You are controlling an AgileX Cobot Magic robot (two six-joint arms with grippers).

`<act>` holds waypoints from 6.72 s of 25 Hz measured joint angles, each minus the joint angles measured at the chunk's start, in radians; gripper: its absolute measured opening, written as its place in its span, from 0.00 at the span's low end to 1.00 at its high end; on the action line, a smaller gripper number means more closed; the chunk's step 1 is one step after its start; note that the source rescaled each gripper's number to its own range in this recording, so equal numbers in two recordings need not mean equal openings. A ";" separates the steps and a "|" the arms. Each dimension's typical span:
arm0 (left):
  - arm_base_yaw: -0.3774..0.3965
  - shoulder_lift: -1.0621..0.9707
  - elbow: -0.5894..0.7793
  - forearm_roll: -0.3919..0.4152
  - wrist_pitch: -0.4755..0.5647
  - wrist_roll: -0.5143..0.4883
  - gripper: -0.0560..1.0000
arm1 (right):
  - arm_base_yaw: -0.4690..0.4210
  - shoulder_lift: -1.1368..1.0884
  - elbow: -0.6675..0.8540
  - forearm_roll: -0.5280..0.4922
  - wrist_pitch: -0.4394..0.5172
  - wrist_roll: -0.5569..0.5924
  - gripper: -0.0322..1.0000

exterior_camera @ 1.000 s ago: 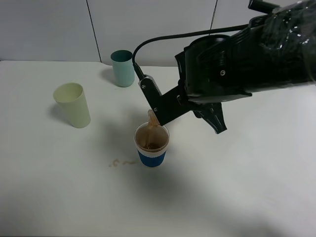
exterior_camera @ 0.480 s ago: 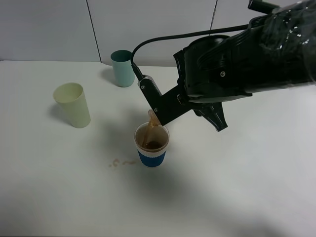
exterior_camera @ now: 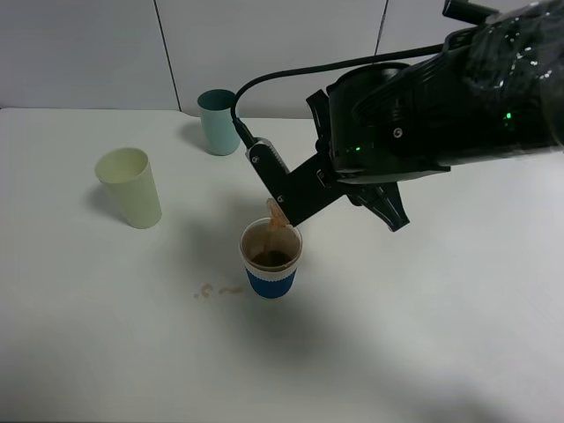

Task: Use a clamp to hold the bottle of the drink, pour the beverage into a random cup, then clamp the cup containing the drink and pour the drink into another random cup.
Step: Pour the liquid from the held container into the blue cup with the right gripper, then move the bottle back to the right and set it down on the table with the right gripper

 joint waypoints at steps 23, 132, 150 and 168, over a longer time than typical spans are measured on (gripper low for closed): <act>0.000 0.000 0.000 0.000 0.000 0.000 0.90 | 0.030 0.000 0.000 -0.067 0.025 -0.040 0.05; 0.000 0.000 0.000 0.000 0.000 0.001 0.90 | 0.089 -0.009 -0.001 -0.210 -0.038 0.471 0.05; 0.000 0.000 0.000 0.000 0.000 0.001 0.90 | -0.173 -0.031 -0.001 -0.065 -0.362 0.959 0.04; 0.000 0.000 0.000 0.000 0.000 0.001 0.90 | -0.483 -0.031 0.091 0.145 -0.826 0.971 0.04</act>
